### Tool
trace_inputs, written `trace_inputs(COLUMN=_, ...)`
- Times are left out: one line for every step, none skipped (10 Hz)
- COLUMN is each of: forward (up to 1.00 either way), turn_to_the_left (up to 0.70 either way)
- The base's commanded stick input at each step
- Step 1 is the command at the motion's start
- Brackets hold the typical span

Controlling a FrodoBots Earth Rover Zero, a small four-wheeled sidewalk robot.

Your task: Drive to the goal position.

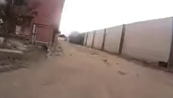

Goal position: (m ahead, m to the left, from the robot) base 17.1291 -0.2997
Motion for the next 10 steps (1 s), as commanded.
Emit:
trace_inputs(forward=0.70, turn_to_the_left=0.01)
trace_inputs(forward=0.70, turn_to_the_left=0.00)
trace_inputs(forward=0.70, turn_to_the_left=0.00)
trace_inputs(forward=0.70, turn_to_the_left=0.00)
trace_inputs(forward=0.70, turn_to_the_left=0.00)
trace_inputs(forward=0.70, turn_to_the_left=0.00)
trace_inputs(forward=0.70, turn_to_the_left=0.00)
trace_inputs(forward=0.70, turn_to_the_left=0.00)
trace_inputs(forward=0.70, turn_to_the_left=0.00)
trace_inputs(forward=0.70, turn_to_the_left=0.00)
